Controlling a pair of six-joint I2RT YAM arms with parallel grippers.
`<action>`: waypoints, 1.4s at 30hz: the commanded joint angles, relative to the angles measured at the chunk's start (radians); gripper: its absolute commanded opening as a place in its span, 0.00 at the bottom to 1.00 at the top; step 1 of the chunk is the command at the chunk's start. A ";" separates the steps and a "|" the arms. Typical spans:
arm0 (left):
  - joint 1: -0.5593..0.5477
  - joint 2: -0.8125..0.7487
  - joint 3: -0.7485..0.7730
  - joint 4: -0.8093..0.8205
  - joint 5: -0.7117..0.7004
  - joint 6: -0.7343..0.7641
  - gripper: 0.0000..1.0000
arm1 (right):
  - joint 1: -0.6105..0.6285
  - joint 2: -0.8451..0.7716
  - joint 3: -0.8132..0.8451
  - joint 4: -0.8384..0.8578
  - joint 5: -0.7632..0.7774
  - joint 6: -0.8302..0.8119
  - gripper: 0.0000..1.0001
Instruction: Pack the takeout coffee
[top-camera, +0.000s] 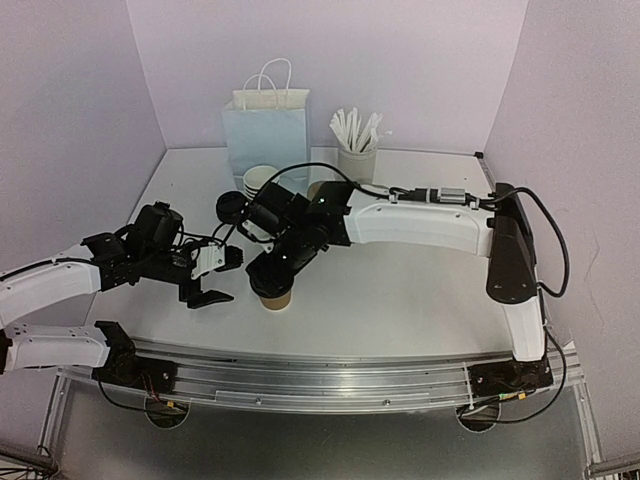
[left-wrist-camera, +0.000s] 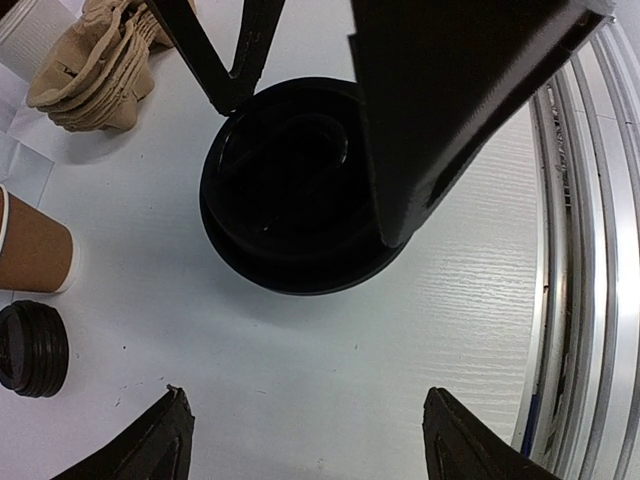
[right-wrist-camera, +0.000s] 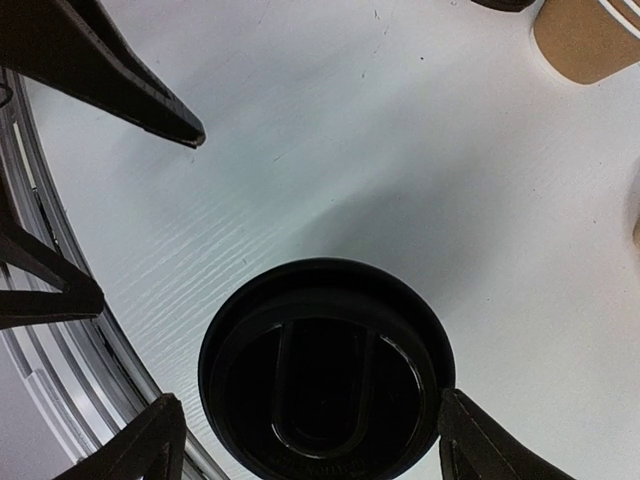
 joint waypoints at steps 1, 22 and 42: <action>0.005 -0.003 0.001 0.069 -0.019 -0.004 0.78 | 0.035 0.014 -0.012 -0.015 0.008 -0.038 0.82; 0.005 -0.008 -0.001 0.063 -0.023 0.015 0.77 | 0.037 0.051 -0.039 -0.014 0.034 -0.038 0.68; 0.005 -0.020 -0.049 -0.001 -0.017 0.312 0.77 | 0.017 -0.027 0.023 -0.012 0.063 0.014 0.39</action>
